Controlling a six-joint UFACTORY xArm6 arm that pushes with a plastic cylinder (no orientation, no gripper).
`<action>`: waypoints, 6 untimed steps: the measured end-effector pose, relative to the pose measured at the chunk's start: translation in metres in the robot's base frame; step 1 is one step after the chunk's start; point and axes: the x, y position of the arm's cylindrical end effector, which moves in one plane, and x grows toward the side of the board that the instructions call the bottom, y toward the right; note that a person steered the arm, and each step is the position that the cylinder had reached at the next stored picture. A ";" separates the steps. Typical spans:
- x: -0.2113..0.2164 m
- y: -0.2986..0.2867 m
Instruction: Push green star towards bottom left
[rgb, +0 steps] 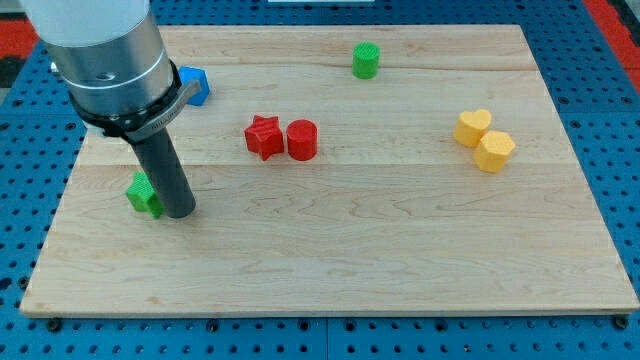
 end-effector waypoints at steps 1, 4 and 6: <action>-0.021 -0.022; -0.077 -0.020; -0.007 -0.060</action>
